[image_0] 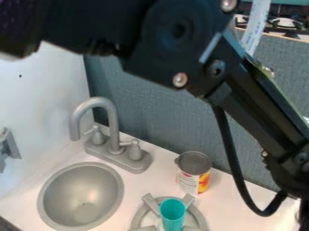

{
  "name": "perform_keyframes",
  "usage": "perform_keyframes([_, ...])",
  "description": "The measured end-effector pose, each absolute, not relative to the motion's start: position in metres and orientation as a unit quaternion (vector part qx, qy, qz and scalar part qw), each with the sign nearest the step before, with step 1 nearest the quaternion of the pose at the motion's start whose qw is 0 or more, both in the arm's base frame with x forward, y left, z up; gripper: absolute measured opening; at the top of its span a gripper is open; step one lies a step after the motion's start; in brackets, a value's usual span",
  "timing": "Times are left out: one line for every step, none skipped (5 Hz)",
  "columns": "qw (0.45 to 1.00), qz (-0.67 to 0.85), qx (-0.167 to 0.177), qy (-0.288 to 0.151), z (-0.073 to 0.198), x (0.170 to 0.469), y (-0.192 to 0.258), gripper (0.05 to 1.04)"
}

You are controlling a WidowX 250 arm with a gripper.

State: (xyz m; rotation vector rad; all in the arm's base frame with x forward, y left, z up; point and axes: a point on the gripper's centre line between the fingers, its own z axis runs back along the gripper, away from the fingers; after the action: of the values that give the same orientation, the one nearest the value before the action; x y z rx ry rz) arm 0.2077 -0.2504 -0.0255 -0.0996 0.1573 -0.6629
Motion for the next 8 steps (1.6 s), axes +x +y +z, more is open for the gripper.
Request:
perform_keyframes([0.937,-0.333,-0.05,0.098,-0.031,0.193,-0.246,1.002])
perform_keyframes([0.929,-0.351,-0.039,0.112,-0.035,0.18,-0.25,1.002])
perform_keyframes([0.926,-0.352,-0.005,0.139,-0.062,0.178,-0.244,1.002])
perform_keyframes([0.929,-0.344,0.023,0.133,-0.081,0.185,-0.243,1.002])
perform_keyframes([0.929,-0.342,0.033,0.138,-0.095,0.188,-0.244,0.934])
perform_keyframes([0.929,-0.344,0.01,0.138,-0.1,0.187,-0.251,0.736])
perform_keyframes([0.937,-0.325,-0.006,0.125,-0.097,0.186,-0.246,0.634])
perform_keyframes([0.952,-0.296,-0.004,0.079,-0.065,0.197,-0.231,0.598])
